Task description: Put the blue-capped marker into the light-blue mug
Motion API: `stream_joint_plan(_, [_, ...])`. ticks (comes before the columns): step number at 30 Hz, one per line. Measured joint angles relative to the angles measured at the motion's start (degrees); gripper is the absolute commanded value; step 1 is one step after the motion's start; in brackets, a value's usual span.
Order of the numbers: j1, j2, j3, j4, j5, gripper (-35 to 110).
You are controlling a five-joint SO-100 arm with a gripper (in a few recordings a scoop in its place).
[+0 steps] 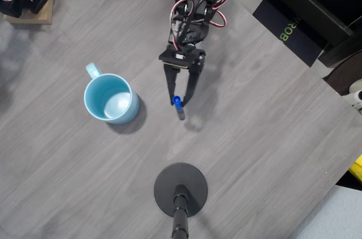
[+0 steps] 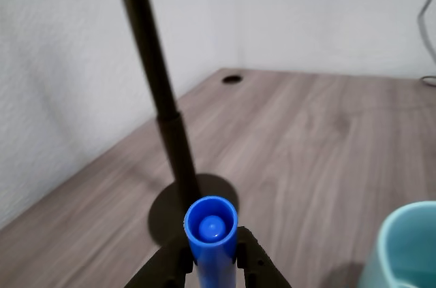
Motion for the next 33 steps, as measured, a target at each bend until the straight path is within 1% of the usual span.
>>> stream_joint_plan(11, [5.27, 2.72, -2.02, 0.79, 0.18, 0])
stream_joint_plan(23, [6.06, 7.38, -2.90, 1.05, 0.53, 0])
stream_joint_plan(28, [6.59, 9.23, -6.42, 3.78, 1.23, 0])
stream_joint_plan(33, [8.00, 9.58, -14.15, 10.81, 5.10, 0])
